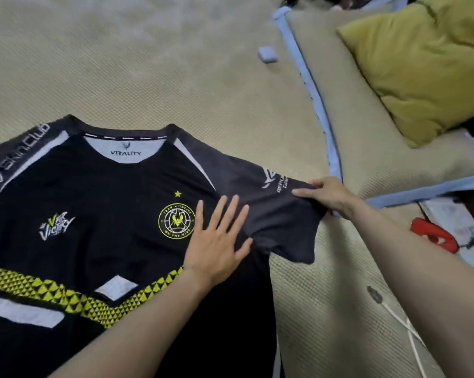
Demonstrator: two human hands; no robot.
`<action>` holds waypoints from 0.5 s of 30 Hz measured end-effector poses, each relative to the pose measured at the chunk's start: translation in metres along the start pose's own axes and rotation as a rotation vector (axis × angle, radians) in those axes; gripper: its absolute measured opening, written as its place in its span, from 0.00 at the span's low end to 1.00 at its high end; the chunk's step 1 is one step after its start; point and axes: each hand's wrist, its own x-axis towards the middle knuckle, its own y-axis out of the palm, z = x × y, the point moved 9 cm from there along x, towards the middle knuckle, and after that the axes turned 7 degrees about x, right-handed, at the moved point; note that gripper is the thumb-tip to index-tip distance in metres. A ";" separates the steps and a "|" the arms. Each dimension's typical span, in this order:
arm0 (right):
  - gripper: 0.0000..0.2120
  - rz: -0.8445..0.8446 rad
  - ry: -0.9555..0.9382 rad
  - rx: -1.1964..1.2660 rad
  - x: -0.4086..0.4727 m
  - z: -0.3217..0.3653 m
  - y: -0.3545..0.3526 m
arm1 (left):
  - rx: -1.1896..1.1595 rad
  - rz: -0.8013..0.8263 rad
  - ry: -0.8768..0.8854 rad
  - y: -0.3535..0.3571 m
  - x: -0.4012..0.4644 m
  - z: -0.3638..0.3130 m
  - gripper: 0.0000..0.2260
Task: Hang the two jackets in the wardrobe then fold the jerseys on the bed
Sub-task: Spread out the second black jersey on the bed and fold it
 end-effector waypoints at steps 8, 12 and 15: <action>0.18 -0.282 -0.094 0.009 -0.059 -0.033 -0.018 | 0.079 0.084 0.159 -0.032 -0.016 0.021 0.33; 0.22 -0.526 -0.459 -0.349 -0.105 -0.014 0.017 | 0.162 -0.013 -0.029 -0.040 -0.047 0.063 0.31; 0.21 -0.426 -0.623 -0.542 -0.135 -0.015 0.080 | 0.147 -0.006 -0.092 -0.030 -0.070 0.077 0.30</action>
